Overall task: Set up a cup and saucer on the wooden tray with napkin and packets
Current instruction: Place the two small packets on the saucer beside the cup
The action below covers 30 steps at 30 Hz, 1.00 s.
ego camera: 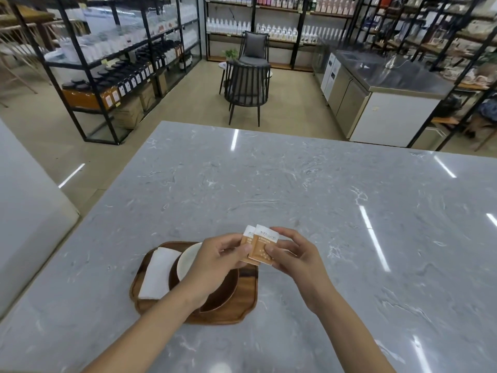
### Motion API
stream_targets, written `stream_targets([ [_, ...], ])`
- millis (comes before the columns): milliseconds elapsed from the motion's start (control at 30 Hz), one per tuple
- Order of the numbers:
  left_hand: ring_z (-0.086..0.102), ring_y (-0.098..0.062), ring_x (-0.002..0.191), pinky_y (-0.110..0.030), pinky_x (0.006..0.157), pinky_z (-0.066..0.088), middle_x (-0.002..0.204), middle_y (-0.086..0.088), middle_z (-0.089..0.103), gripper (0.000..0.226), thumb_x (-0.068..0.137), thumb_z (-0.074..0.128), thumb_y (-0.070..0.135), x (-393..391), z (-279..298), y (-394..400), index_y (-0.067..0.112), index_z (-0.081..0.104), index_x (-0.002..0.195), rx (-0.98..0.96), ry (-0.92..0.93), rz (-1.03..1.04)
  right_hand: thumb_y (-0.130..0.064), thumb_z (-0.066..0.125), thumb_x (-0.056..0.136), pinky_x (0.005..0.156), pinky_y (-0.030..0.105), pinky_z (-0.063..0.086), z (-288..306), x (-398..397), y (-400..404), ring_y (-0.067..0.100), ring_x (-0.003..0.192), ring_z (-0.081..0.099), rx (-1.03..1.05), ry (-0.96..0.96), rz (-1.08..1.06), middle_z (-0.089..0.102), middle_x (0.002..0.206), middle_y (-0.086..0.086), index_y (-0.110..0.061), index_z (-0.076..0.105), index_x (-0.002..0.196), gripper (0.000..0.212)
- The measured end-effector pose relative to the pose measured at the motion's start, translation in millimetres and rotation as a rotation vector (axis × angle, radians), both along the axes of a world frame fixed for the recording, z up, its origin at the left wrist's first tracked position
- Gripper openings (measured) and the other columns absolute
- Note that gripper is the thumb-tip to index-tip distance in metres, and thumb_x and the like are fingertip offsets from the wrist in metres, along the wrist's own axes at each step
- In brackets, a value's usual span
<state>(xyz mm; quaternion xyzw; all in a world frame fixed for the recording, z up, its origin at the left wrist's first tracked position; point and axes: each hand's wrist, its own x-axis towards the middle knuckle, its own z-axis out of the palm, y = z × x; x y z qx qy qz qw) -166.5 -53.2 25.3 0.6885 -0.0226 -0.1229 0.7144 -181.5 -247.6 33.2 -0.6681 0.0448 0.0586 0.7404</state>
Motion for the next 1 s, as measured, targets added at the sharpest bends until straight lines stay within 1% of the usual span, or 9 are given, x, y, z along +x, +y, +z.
stream_targets([
  [133,0.073,-0.020,0.109,-0.026,0.087,0.060,0.113,-0.005,0.078,0.026,0.098,0.063,0.017,-16,-7,-5,0.016,0.073,0.122,-0.127,0.085,-0.033,-0.011,0.076,0.090,0.075,0.024,0.060,-7,-12,-4,0.025,0.093,0.078,0.020,0.024,0.010,0.080,0.100,0.010,-0.030,0.072,0.117,0.033],
  [367,0.073,-0.012,0.107,-0.023,0.092,0.058,0.112,0.002,0.079,0.030,0.096,0.064,0.007,-45,-30,-15,0.023,0.074,0.119,-0.148,0.083,0.065,-0.006,0.077,0.088,0.076,0.027,0.062,-29,-25,-9,0.025,0.096,0.078,0.033,0.108,0.009,0.080,0.102,0.010,-0.030,0.070,0.122,0.042],
  [500,0.077,-0.012,0.087,-0.020,0.076,0.060,0.097,0.009,0.081,0.026,0.091,0.073,0.009,-67,-57,-24,0.033,0.078,0.101,0.045,0.063,0.313,-0.007,0.077,0.087,0.077,0.025,0.062,-47,-26,-8,0.026,0.096,0.078,0.034,0.200,-0.011,0.080,0.104,0.010,-0.027,0.073,0.118,0.037],
  [633,0.075,-0.003,0.087,-0.014,0.079,0.057,0.099,0.024,0.078,0.033,0.092,0.071,0.008,-83,-77,-24,0.029,0.075,0.117,0.259,-0.003,0.250,-0.006,0.076,0.087,0.072,0.023,0.061,-68,-24,-4,0.026,0.090,0.078,-0.032,0.276,0.015,0.081,0.100,0.008,-0.024,0.075,0.114,0.032],
  [700,0.071,0.006,0.078,-0.007,0.072,0.052,0.089,0.032,0.076,0.036,0.090,0.072,0.007,-88,-83,-22,0.026,0.073,0.121,0.352,-0.017,0.258,-0.004,0.077,0.086,0.069,0.024,0.060,-77,-22,0,0.025,0.085,0.079,-0.093,0.286,0.009,0.082,0.096,0.005,-0.026,0.077,0.106,0.030],
  [767,0.063,0.006,0.061,-0.004,0.062,0.045,0.075,0.022,0.077,0.036,0.090,0.071,0.006,-90,-85,-21,0.021,0.073,0.123,0.422,-0.050,0.262,-0.006,0.079,0.085,0.068,0.026,0.061,-85,-18,5,0.023,0.084,0.079,-0.169,0.273,0.005,0.081,0.093,0.002,-0.029,0.078,0.103,0.029],
  [833,0.056,0.005,0.053,-0.001,0.057,0.039,0.071,-0.003,0.077,0.037,0.089,0.071,0.005,-91,-84,-19,0.016,0.072,0.125,0.486,-0.128,0.259,-0.010,0.081,0.083,0.067,0.026,0.060,-90,-14,9,0.021,0.081,0.079,-0.239,0.240,-0.002,0.081,0.090,-0.002,-0.031,0.078,0.102,0.028],
  [900,0.058,-0.004,0.065,0.003,0.057,0.036,0.071,-0.016,0.074,0.039,0.087,0.073,0.003,-93,-83,-17,0.012,0.071,0.125,0.557,-0.237,0.259,-0.014,0.082,0.082,0.064,0.023,0.058,-94,-10,13,0.015,0.076,0.078,-0.319,0.199,-0.004,0.080,0.086,-0.006,-0.033,0.077,0.102,0.028],
  [1000,0.057,-0.014,0.091,0.008,0.061,0.033,0.072,-0.010,0.076,0.040,0.083,0.076,0.002,-97,-83,-16,0.009,0.073,0.122,0.630,-0.304,0.230,-0.018,0.083,0.082,0.062,0.018,0.058,-97,-7,19,0.008,0.074,0.077,-0.391,0.146,0.020,0.079,0.085,-0.011,-0.035,0.075,0.105,0.030],
])
